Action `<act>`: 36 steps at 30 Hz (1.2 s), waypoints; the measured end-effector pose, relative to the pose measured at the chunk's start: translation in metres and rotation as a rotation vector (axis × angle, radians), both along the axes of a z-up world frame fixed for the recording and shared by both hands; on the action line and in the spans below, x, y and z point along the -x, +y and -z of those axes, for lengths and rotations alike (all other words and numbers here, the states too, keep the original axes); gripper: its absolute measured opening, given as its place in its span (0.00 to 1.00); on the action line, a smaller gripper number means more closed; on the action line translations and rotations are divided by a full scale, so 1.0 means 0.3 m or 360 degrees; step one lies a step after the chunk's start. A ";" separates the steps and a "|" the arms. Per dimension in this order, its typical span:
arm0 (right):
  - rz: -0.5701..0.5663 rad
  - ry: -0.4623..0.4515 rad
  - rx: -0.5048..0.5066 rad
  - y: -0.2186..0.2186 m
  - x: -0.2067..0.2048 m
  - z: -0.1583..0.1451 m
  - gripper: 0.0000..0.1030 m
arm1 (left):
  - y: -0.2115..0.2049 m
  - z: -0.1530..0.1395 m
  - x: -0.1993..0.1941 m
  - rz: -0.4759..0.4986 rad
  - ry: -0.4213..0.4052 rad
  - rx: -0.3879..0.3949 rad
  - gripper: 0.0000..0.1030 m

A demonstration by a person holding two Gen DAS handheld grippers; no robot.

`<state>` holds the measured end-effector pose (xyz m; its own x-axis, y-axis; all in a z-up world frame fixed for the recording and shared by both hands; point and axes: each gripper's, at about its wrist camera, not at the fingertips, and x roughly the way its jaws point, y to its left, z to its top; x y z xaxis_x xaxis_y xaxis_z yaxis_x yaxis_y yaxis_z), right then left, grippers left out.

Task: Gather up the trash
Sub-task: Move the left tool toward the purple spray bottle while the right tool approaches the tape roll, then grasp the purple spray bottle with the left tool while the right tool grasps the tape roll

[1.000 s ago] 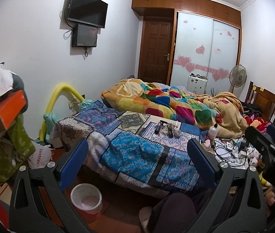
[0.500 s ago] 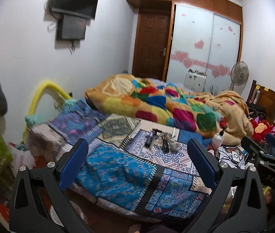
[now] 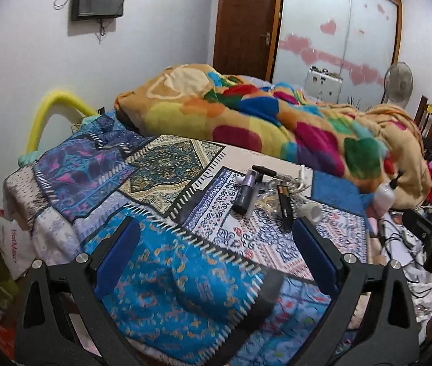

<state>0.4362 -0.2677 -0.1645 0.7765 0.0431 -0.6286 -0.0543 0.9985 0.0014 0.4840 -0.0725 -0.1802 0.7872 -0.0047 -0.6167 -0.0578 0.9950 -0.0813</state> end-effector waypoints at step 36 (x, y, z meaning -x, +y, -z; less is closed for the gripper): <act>-0.0282 0.0370 -0.0459 0.095 -0.384 0.323 0.34 | -0.039 0.345 -0.605 0.0378 0.0491 0.0291 0.33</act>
